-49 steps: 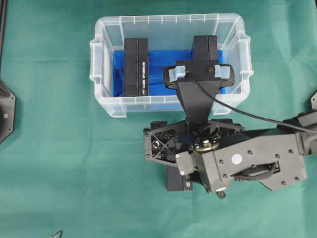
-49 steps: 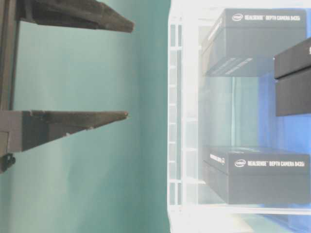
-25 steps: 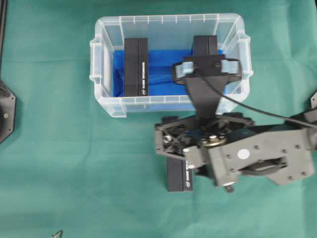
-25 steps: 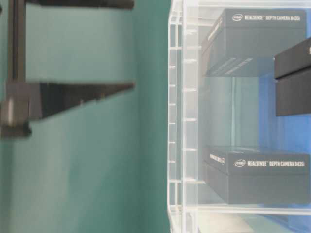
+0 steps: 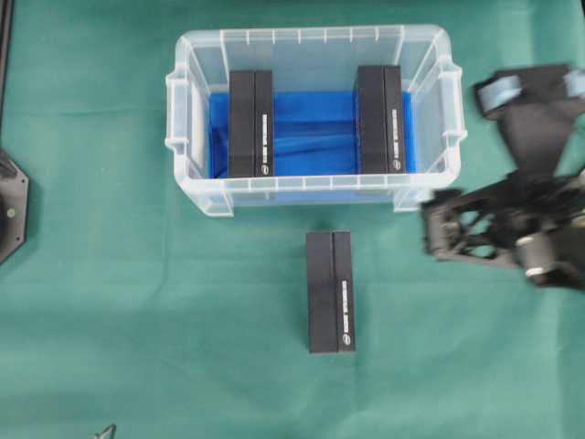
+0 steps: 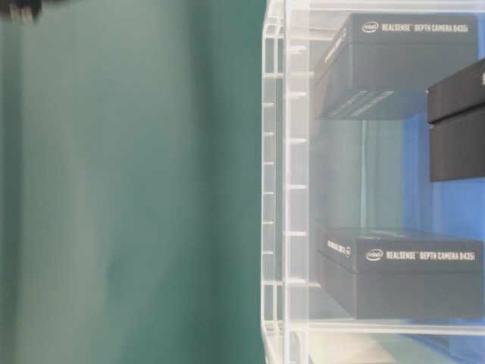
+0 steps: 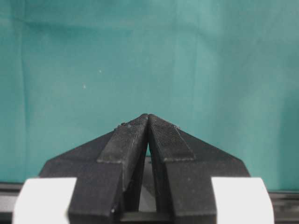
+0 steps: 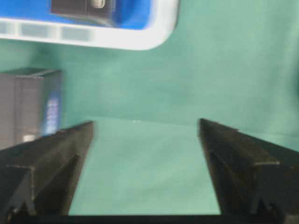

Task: Take the box out of the case with the right arm.
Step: 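Open the right gripper, release the box, and withdraw right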

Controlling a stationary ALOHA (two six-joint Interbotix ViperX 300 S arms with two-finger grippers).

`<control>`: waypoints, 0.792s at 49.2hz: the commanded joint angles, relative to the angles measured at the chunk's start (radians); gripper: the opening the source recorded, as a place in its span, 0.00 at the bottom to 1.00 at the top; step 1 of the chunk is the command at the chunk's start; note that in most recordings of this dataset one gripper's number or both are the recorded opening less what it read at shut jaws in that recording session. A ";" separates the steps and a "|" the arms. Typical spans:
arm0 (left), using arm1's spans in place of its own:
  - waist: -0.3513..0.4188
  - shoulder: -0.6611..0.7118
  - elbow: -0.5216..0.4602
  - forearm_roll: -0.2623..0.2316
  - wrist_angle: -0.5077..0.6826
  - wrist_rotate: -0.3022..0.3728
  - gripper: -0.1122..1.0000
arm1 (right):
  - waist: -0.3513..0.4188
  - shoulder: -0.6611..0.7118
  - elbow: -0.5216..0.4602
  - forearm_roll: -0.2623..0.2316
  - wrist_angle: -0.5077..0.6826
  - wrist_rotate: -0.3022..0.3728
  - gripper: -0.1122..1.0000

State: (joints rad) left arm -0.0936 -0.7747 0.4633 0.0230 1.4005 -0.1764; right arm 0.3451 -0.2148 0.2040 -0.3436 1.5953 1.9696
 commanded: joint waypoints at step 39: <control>-0.003 0.008 -0.015 0.003 -0.005 0.000 0.12 | -0.106 -0.272 0.227 -0.014 -0.020 -0.074 0.93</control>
State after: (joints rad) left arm -0.0936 -0.7685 0.4617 0.0230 1.4005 -0.1764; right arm 0.2884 -0.4648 0.4295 -0.3513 1.5953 1.9313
